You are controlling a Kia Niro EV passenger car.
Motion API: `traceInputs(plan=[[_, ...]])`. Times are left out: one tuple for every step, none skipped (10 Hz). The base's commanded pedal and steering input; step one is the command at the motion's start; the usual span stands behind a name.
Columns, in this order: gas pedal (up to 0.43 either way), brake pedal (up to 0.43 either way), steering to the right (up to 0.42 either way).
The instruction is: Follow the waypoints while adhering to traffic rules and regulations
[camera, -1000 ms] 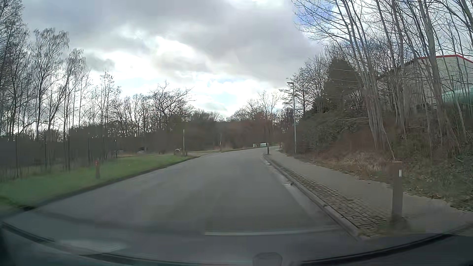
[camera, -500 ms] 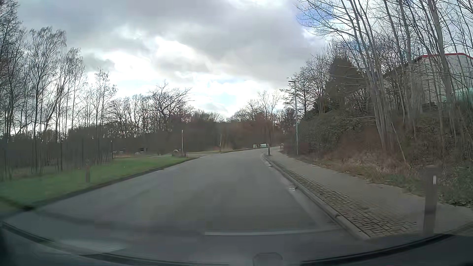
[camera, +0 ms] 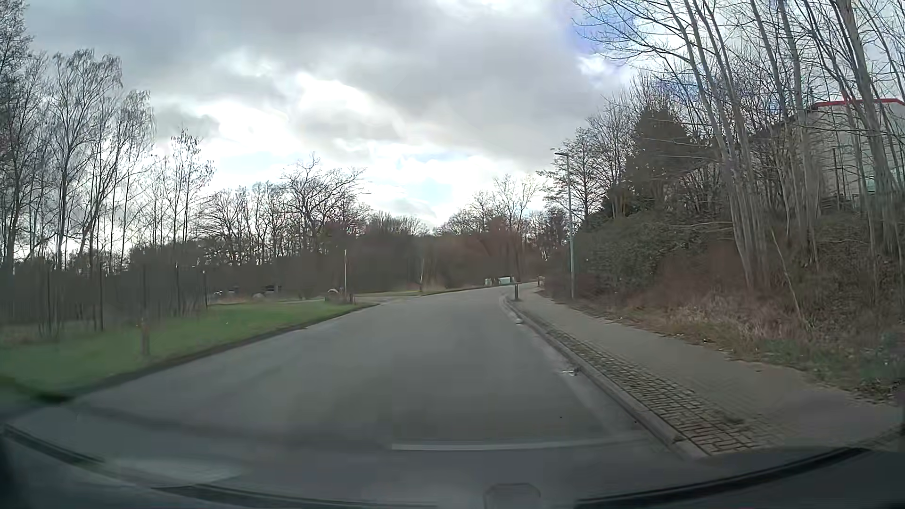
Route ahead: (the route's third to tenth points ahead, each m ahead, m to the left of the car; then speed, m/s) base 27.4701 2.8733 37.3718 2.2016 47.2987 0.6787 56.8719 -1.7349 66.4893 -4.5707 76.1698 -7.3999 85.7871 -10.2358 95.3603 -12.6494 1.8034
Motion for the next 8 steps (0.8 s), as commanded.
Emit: traceInputs(plan=[[0.000,0.000,-0.003],[0.000,0.000,-0.003],[0.000,0.000,-0.003],[0.000,0.000,-0.003],[0.000,0.000,-0.003],[0.000,0.000,-0.003],[0.000,0.000,0.000],[0.000,0.000,0.000]])
